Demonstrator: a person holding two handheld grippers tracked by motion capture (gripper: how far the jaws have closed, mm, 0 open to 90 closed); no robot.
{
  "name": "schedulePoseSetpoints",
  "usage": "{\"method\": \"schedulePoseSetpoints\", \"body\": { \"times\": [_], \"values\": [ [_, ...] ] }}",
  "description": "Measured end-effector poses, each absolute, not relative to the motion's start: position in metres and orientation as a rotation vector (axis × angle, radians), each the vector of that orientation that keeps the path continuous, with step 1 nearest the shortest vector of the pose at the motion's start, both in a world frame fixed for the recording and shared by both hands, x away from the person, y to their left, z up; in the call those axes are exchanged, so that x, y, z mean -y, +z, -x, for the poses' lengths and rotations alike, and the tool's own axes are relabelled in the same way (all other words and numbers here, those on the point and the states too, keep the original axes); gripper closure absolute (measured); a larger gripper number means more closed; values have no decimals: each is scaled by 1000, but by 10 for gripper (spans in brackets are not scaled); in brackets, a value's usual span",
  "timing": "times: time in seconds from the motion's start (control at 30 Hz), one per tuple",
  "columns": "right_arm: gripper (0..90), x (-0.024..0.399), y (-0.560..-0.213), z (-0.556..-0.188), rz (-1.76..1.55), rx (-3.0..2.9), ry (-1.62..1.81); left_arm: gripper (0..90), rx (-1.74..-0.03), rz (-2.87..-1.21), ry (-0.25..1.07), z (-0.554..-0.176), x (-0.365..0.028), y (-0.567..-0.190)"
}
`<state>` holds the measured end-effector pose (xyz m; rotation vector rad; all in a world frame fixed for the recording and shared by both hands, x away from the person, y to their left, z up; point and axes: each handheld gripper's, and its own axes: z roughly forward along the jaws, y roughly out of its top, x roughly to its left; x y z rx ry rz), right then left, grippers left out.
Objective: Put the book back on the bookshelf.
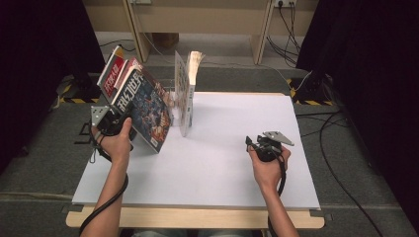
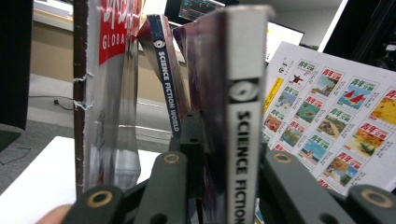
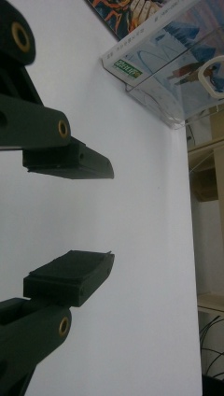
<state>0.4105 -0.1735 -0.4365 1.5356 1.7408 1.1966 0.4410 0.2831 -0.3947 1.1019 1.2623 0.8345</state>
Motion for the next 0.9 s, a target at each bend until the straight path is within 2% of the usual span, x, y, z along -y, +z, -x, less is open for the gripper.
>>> {"method": "schedulePoseSetpoints", "body": {
  "times": [0.33,0.57,0.73,0.9],
  "values": [
    [525,174,-437,-411,-1541,-1748,1196,757,-1281,-1093,812,-442,-283,-394],
    [522,174,-438,-411,-1546,-1755,1192,695,-1304,-1112,822,-443,-281,-392],
    [523,174,-437,-411,-1549,-1758,1193,797,-1310,-1116,827,-444,-282,-392],
    [522,173,-439,-412,-1556,-1763,1190,817,-1307,-1128,814,-445,-281,-390]
  ]
}}
